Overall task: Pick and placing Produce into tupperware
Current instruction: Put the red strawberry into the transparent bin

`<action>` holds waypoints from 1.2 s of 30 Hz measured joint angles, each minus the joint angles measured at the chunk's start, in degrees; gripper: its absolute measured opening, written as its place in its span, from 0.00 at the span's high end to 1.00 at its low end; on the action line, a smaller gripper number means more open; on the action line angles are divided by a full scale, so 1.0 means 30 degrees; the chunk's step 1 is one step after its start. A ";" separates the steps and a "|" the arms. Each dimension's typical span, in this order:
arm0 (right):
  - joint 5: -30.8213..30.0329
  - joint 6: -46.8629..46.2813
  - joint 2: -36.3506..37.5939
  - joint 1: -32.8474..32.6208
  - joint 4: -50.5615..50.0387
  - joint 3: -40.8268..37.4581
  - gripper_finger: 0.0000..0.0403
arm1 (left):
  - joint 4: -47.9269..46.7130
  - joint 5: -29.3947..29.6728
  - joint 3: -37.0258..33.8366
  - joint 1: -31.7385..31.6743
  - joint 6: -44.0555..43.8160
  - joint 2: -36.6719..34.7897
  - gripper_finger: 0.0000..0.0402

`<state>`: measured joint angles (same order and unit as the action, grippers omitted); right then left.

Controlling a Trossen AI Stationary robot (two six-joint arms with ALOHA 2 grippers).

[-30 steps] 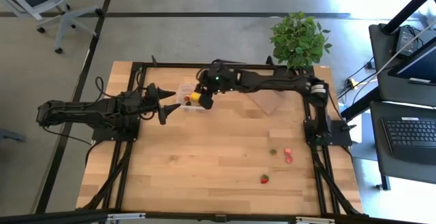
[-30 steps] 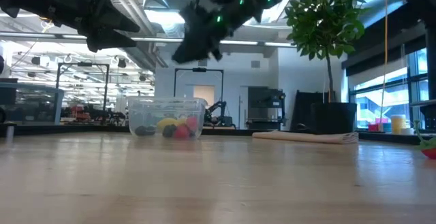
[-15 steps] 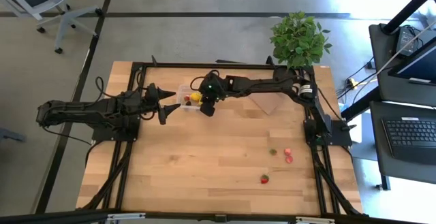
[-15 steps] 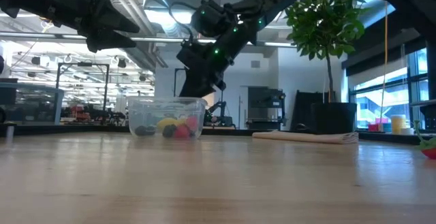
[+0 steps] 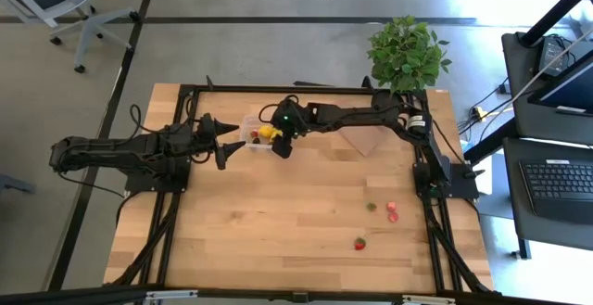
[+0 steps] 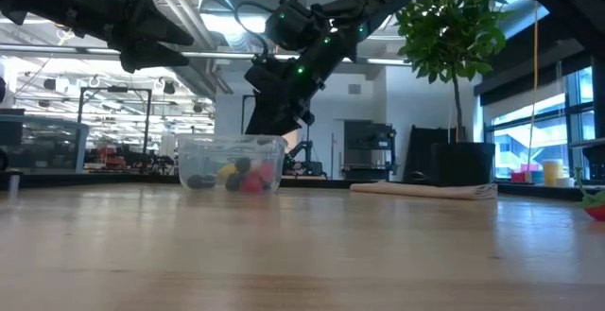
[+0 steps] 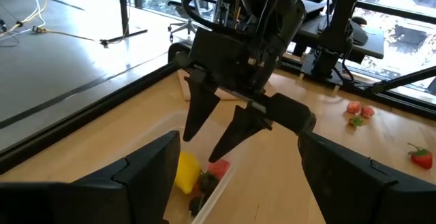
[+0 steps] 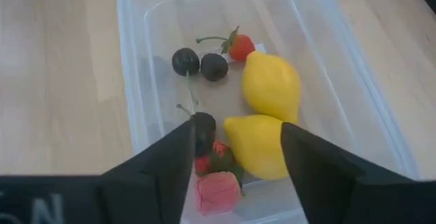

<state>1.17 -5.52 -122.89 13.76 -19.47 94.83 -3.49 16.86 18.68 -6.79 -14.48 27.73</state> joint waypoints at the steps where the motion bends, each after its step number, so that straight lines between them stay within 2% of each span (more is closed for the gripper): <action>1: 0.0000 0.0070 0.0070 0.0000 -0.0122 0.0033 0.43 | 0.0007 0.0000 0.0007 0.0000 0.0000 0.0007 0.28; 4: -0.0007 0.1333 0.0393 -0.0022 -0.0944 0.0744 0.38 | 0.0015 0.0001 0.0005 0.0000 0.0000 0.0007 0.28; 7: 0.0181 0.2480 0.1064 -0.0093 -0.3433 0.2412 0.34 | 0.0011 0.0007 0.0005 0.0000 0.0000 0.0001 0.28; 13: 0.2056 0.4910 0.2749 -0.0568 -1.2075 0.6032 0.33 | -0.0040 0.0014 -0.0001 -0.0007 -0.0004 0.0003 0.28; 17: 0.2665 0.4937 0.4738 -0.1369 -1.6572 0.5767 0.33 | -0.0182 0.0014 -0.0001 0.0000 -0.0015 -0.0001 0.28; 19: 0.2642 0.4507 0.5937 -0.1991 -1.7899 0.5058 0.33 | -0.0200 0.0007 -0.0001 0.0002 -0.0015 0.0001 0.28; 24: 0.2546 0.2832 1.0007 -0.4058 -1.7235 0.1367 0.33 | -0.0290 0.0007 0.0000 0.0022 -0.0022 -0.0001 0.28; 31: 0.1795 0.0926 1.5566 -0.8590 -1.2657 -0.6269 0.38 | -0.0291 0.0007 -0.0001 0.0022 -0.0036 -0.0001 0.28; 36: 0.1635 -0.0323 1.6675 -1.1642 -0.8275 -1.0776 0.42 | -0.0320 0.0007 -0.0001 0.0022 -0.0007 0.0003 0.28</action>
<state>6.07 -6.49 -72.87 -21.17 -44.29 62.50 -4.45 16.88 18.68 -6.72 -14.50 27.74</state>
